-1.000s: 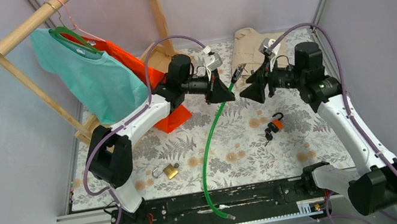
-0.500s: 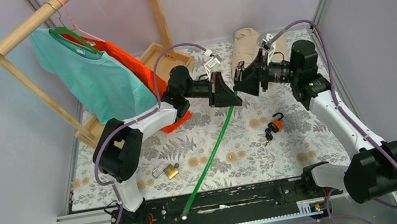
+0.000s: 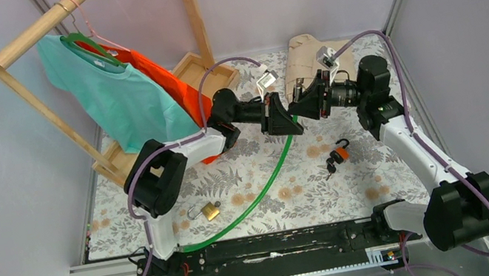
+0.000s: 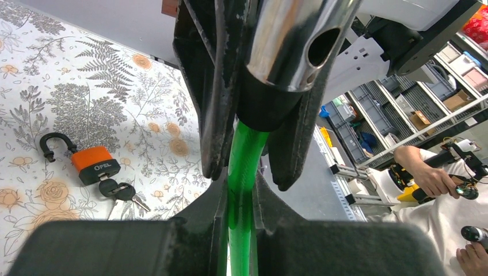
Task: Lock with the key
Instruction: Pick up the lock from the center of the board.
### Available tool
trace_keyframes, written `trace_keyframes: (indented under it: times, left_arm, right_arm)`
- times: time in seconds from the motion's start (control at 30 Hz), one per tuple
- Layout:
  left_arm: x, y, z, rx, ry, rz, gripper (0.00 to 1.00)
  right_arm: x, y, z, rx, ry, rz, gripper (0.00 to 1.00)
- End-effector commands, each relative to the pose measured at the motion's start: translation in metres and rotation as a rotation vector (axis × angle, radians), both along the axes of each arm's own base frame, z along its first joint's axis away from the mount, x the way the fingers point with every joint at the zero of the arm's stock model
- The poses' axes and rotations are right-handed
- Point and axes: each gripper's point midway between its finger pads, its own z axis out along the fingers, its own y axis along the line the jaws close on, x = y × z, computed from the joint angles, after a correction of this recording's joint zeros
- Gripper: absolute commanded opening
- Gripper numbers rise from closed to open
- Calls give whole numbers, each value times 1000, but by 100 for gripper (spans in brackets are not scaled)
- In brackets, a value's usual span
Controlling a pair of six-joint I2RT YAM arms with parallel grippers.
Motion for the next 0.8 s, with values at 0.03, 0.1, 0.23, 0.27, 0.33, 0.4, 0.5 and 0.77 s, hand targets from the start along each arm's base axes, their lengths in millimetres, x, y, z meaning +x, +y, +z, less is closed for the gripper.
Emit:
trace_keyframes:
  times: [0.03,0.1,0.23,0.27,0.33,0.4,0.5,0.77]
  left_arm:
    - [-7,2,11,-45,-10,-29,0]
    - [-5,1,8,-41,-4,-27,0]
    - [-5,1,4,-33,7,-30,0]
    - [-4,1,3,-31,11,-30,0]
    - [-2,2,2,-30,15,-26,2]
    - [2,4,3,-31,17,-18,10]
    - [12,9,6,-24,21,-1,23]
    - [46,30,10,-9,7,96,53]
  right_arm:
    - [-10,1,18,21,-77,41,22]
    - [-11,1,18,21,-78,43,19]
    - [-12,0,20,23,-77,51,9]
    - [-12,0,20,23,-77,51,6]
    - [-11,-2,21,22,-75,47,0]
    - [-10,-4,22,21,-76,46,0]
    - [-9,-9,22,4,-74,38,0]
    - [-2,-22,19,-58,-55,-18,0]
